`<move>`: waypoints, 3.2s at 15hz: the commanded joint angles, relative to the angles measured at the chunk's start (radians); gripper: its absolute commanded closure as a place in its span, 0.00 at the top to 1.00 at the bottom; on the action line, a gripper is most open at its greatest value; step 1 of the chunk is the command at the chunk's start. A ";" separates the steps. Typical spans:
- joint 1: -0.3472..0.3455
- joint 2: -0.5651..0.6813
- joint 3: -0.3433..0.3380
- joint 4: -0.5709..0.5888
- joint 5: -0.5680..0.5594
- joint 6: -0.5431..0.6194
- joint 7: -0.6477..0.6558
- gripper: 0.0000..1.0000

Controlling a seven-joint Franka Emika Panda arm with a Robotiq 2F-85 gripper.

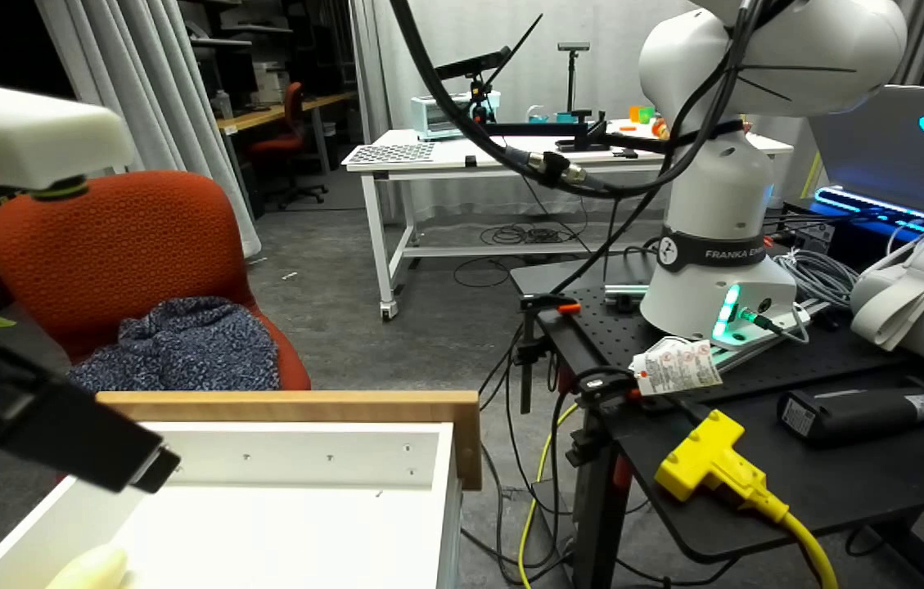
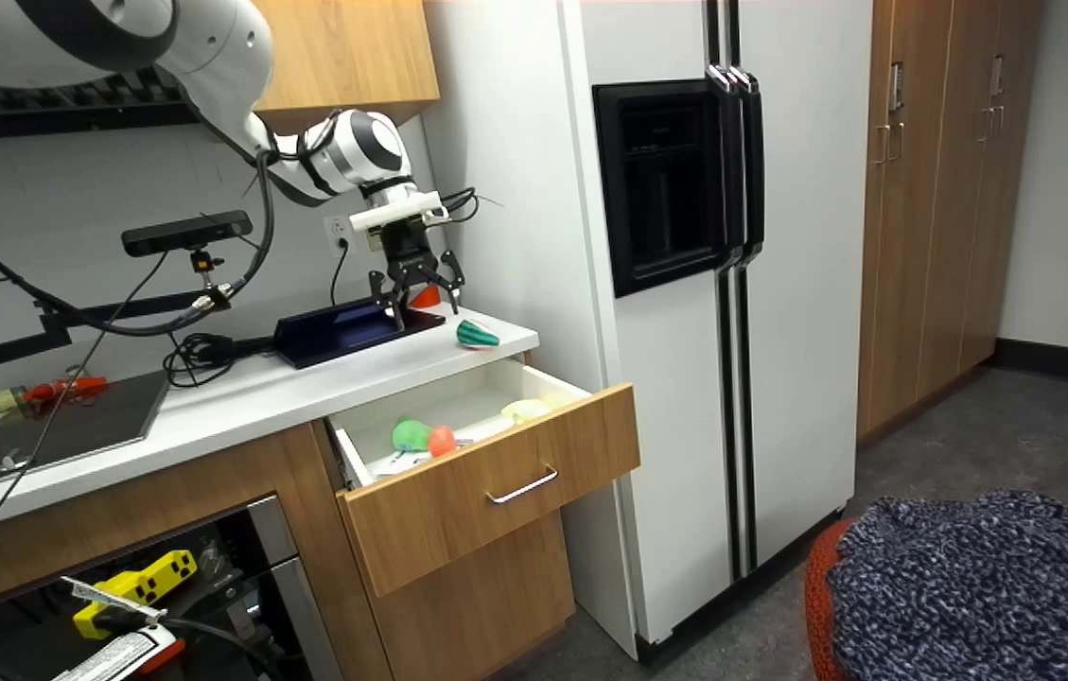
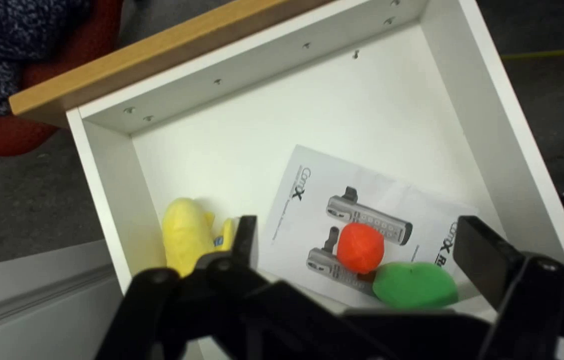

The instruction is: Open the drawer on the right side of the counter, take the watermelon out of the drawer and place it on the countertop, close the drawer

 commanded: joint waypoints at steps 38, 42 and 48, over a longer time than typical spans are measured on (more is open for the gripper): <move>-0.045 0.002 -0.044 -0.133 -0.097 0.098 0.478 1.00; -0.045 0.002 -0.044 -0.133 -0.097 0.098 0.480 1.00; -0.070 -0.057 -0.073 -0.236 -0.104 0.115 0.521 1.00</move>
